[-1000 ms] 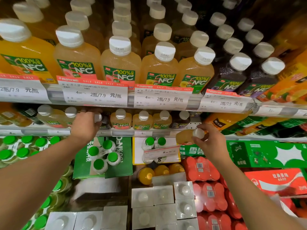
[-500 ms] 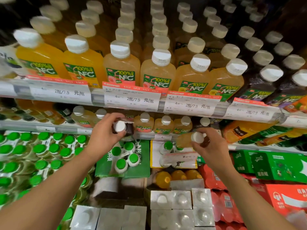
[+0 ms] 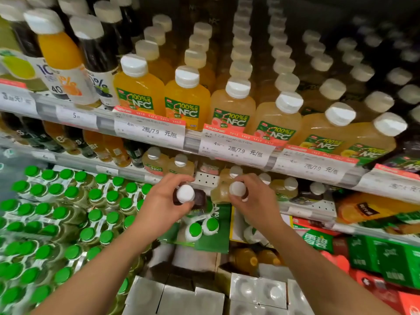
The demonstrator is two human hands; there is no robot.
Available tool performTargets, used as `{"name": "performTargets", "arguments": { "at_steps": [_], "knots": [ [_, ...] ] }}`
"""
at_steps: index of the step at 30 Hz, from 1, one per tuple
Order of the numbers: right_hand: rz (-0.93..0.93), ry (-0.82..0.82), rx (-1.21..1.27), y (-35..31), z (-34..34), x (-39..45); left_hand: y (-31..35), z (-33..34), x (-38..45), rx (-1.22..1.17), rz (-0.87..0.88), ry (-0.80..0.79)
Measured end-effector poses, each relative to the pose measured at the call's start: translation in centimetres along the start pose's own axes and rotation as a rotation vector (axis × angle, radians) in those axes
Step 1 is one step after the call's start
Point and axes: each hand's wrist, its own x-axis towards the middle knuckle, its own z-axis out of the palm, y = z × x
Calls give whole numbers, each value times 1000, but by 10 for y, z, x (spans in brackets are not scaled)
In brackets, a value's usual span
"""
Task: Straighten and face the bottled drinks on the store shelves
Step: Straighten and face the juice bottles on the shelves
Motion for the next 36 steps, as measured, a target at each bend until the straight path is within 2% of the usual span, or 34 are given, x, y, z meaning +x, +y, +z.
{"name": "performTargets", "arguments": {
  "at_steps": [7,10,18,26,30,32,36],
  "knots": [
    [142,-30,-72,-41,34,47,-10,-26,-14,38,-45,66],
    [167,-28,-172,-52,45,60,-14,-34,-19,88,-79,53],
    [255,-147,-327,-59,60,81,-22,-44,-29,152,-138,24],
    [212,-199,-245,-49,81,88,-24,-38,-28,119,-153,36],
    [283,-295,-184,-48,72,89,-22,-32,-26,111,-140,40],
    [258,-327,-200,-45,64,80,-21,-27,-24,105,-142,42],
    [175,-261,-156,-34,60,46,-17,-16,-17,113,-150,28]
  ]
}}
